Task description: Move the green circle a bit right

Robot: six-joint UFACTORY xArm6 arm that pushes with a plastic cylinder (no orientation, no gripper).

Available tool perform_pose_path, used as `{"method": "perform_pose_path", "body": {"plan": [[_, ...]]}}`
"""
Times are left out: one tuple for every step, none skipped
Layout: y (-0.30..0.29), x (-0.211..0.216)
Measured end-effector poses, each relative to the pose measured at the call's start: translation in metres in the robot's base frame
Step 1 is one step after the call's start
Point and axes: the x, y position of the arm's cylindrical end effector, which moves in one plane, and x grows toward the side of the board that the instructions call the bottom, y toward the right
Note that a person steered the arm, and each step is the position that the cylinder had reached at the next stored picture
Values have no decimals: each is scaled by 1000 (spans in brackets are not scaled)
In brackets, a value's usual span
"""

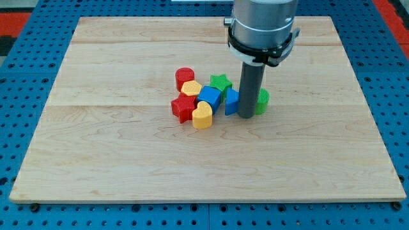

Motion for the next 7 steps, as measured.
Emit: {"method": "perform_pose_path", "body": {"plan": [[-13,-16],[-34,-31],[-40,-34],[-40,-34],[-40,-34],[-24,-20],[13,0]]}}
